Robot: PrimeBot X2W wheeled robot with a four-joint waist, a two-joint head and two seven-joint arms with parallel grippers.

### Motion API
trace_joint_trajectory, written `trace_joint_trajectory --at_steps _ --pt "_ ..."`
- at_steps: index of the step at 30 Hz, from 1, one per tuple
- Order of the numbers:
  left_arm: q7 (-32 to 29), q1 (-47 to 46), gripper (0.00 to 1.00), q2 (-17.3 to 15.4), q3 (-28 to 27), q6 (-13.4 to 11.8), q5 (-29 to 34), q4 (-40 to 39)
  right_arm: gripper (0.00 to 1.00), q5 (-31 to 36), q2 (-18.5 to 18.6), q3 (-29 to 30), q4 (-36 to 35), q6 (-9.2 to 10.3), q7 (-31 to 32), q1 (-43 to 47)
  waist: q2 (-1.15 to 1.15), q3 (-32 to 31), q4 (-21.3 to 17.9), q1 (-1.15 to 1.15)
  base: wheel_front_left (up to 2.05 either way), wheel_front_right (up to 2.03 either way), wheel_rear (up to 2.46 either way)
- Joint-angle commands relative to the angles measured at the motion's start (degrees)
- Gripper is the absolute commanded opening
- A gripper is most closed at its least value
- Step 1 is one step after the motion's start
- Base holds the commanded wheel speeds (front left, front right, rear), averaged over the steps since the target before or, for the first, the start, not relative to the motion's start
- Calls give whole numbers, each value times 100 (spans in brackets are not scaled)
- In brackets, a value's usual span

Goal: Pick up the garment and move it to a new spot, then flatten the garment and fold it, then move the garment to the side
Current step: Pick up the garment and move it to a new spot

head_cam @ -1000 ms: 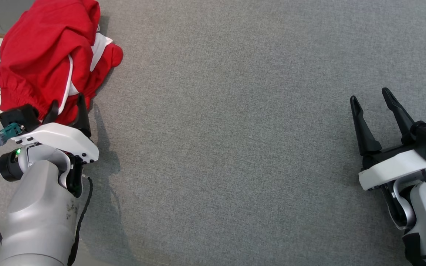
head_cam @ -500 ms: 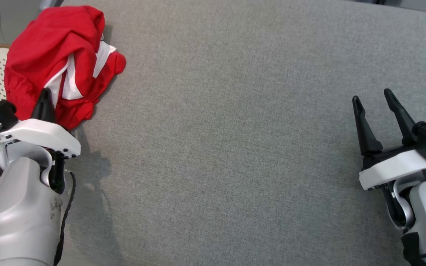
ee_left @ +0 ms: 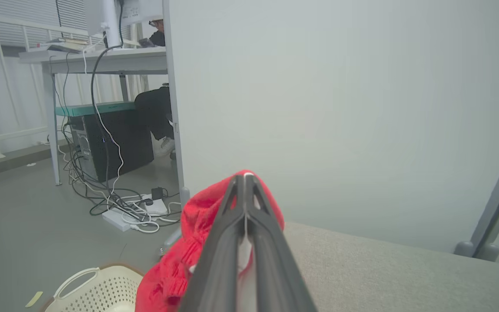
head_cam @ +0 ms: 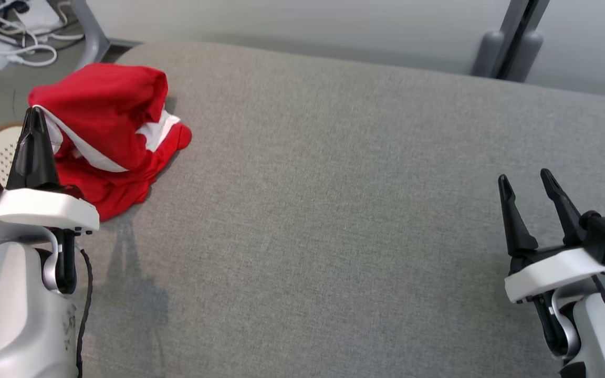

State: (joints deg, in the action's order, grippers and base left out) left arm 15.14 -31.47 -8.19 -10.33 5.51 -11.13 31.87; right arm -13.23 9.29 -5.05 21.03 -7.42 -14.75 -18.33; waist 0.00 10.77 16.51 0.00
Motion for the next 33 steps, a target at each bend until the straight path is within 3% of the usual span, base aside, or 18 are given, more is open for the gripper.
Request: trace_joint_trajectory --at_steps 1,9,17,24,33 --pt "0 179 0 14 4 2 65 -264 100 -6 -10 37 -17 -13 -56 103 0 -269 -100 0 0 0 0" --pt "-157 1022 0 164 254 -27 205 -1473 100 54 -166 192 -135 -13 -55 476 0 -729 -351 0 0 0 0" --pt "-788 1891 0 361 720 -88 214 -2828 100 127 -228 274 -330 -13 -50 667 0 -808 -859 0 0 0 0" --pt "-1078 2057 0 468 1386 -39 34 -3047 100 100 -223 228 -440 -13 -7 529 0 -627 -1594 0 0 0 0" --pt "-1133 1141 0 514 2693 99 -178 -2726 100 9 -296 279 -468 -13 -28 307 0 -96 -2669 0 0 0 0"
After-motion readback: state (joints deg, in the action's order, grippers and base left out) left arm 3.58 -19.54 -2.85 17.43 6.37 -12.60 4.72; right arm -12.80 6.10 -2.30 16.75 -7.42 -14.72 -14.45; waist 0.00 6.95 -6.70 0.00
